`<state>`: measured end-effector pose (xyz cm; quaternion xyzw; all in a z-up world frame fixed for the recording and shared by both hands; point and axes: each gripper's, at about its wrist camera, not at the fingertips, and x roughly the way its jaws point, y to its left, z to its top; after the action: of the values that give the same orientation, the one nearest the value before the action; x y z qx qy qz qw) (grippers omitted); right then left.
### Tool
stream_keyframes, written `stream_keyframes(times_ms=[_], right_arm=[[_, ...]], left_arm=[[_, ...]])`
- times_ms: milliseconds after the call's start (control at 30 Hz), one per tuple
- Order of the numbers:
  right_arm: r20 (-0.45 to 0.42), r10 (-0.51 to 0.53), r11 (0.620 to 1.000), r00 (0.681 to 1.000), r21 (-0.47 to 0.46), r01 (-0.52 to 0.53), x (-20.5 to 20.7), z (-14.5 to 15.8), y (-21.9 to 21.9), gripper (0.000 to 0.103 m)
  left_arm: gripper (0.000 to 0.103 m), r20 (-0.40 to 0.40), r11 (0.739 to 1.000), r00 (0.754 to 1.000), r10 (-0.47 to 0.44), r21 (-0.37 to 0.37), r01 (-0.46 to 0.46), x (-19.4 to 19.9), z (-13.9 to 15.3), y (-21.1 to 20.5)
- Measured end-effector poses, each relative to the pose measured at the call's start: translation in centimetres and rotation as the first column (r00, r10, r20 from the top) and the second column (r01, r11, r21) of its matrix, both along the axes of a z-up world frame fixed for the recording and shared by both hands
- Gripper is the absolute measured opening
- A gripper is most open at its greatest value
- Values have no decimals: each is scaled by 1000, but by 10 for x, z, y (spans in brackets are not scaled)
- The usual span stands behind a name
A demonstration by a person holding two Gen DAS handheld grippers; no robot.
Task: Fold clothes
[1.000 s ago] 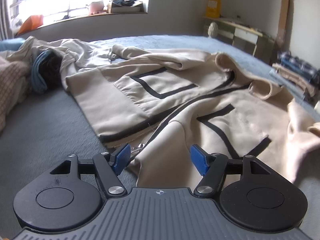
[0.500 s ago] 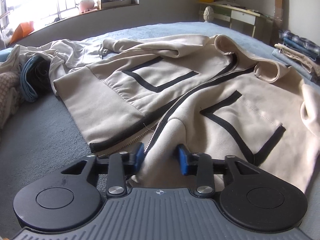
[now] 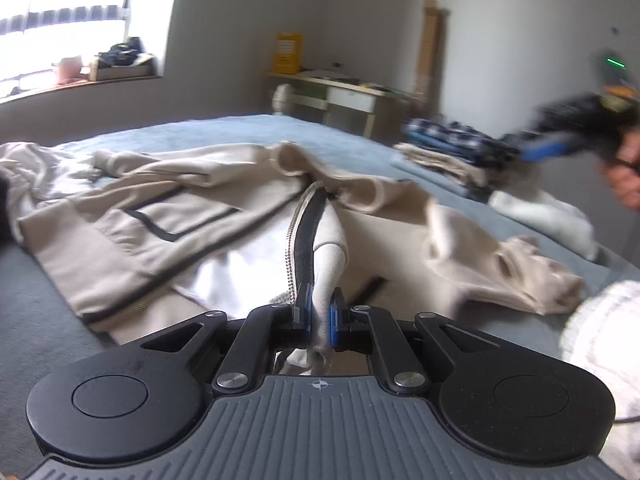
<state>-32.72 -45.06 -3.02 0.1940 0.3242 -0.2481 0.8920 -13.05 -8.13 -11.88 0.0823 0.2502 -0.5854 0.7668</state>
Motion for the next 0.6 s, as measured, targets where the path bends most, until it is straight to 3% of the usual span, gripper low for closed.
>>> stream_keyframes(times_ms=[67, 167, 267, 400, 467, 600], right_arm=[[-6, 85, 992, 996, 99, -84, 50, -14, 10, 79], [-33, 92, 979, 995, 188, -84, 116, -40, 20, 79], [-128, 27, 981, 991, 196, -1, 166, -66, 20, 79], [-273, 1, 987, 962, 155, 43, 196, -99, 15, 76], [-313, 10, 985, 950, 168, 45, 198, -114, 14, 55], [-305, -8, 985, 952, 160, 60, 189, -127, 9, 30]], left_arm=[[6, -17, 998, 998, -58, 3, 58, -13, -2, -1], [6, -19, 991, 991, -131, 31, 132, -34, -14, -1], [6, -64, 984, 983, -175, 35, 177, -43, -24, 0], [6, -141, 982, 973, -183, 25, 188, -38, -34, 5], [6, -173, 981, 967, -185, 22, 192, -33, -38, 7], [6, -245, 975, 946, -212, 15, 222, -27, -43, 12]])
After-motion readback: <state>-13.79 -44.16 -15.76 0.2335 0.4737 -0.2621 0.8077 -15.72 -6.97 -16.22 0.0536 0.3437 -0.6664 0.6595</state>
